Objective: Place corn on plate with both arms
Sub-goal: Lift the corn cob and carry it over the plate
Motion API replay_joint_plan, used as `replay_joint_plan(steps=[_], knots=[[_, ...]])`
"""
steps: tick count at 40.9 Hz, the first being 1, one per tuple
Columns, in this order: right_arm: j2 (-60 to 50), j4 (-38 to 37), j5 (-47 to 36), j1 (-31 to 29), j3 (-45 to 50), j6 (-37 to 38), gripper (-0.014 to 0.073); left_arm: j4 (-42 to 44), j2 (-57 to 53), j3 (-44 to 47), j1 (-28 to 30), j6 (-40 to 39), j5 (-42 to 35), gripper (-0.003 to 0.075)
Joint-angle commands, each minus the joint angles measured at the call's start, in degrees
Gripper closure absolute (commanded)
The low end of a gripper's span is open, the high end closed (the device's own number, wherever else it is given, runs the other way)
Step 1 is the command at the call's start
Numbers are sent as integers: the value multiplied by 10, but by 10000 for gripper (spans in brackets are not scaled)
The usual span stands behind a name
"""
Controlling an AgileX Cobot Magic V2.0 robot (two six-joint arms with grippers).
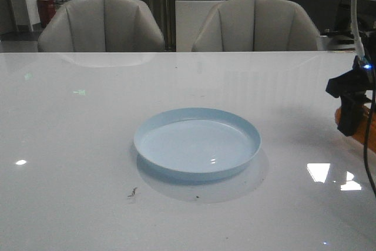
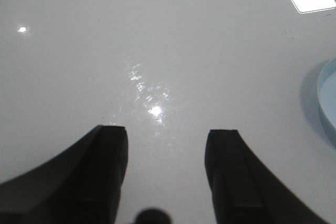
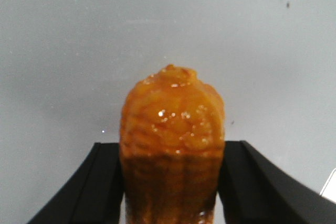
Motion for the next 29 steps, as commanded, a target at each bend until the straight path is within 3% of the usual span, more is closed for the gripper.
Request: replay_joint_plan(steps=[1, 16, 29], knots=[[-30, 7, 13, 12, -61, -44, 469, -1, -5, -15, 2, -7, -44, 321], [-30, 32, 65, 133, -218, -89, 473, -1, -5, -15, 2, -7, -43, 321], [2, 32, 33, 255, -233, -90, 473, -1, -5, -15, 2, -7, -43, 321]])
